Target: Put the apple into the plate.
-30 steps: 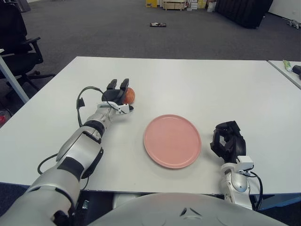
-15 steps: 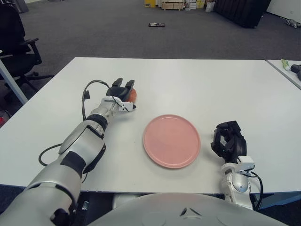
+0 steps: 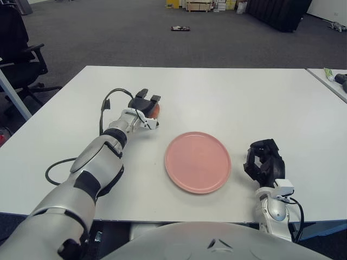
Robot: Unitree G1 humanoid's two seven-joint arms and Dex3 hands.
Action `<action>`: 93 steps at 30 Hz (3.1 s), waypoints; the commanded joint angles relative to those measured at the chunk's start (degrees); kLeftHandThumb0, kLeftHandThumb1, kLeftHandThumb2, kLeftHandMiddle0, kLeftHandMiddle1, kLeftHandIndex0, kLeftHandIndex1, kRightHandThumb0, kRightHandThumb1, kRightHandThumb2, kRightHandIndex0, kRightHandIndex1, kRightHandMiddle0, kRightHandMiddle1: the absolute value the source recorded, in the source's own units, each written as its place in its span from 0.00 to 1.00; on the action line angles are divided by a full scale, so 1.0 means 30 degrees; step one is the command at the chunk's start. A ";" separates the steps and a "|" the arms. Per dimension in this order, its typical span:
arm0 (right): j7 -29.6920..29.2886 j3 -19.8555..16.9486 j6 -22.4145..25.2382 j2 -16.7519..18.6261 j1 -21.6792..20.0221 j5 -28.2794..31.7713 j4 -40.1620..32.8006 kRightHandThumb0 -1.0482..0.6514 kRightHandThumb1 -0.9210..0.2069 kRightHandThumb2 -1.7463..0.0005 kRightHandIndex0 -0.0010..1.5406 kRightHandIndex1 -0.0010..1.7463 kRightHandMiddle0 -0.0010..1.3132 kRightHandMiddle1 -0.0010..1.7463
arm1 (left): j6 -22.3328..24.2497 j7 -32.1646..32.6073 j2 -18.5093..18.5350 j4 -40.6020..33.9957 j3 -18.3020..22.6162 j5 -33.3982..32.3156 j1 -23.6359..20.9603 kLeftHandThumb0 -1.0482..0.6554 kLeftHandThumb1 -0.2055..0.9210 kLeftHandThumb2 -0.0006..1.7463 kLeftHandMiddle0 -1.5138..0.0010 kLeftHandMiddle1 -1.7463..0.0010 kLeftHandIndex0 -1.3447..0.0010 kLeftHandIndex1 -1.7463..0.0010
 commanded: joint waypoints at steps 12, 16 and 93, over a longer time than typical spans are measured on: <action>-0.0060 -0.0022 -0.0317 0.0060 -0.0102 0.0047 -0.0235 0.39 0.25 0.48 0.50 1.00 0.28 1.00 | -0.0476 0.0577 -0.0526 0.0648 -0.0498 0.0246 0.1026 0.11 0.98 0.21 1.00 1.00 1.00 0.74; 0.0038 -0.0020 -0.0315 0.0048 -0.0054 0.0149 -0.0325 0.39 0.25 0.48 0.50 1.00 0.28 1.00 | -0.0677 0.0852 -0.0607 0.0678 -0.0362 0.0104 0.1207 0.13 0.96 0.22 1.00 1.00 1.00 0.70; -0.0057 -0.0476 -0.0298 0.0134 -0.0151 0.0466 -0.0222 0.38 0.26 0.46 0.50 1.00 0.29 1.00 | -0.1629 -0.1393 -0.0527 0.0600 0.3743 -0.3936 0.2387 0.61 0.25 0.89 0.45 0.07 0.58 0.00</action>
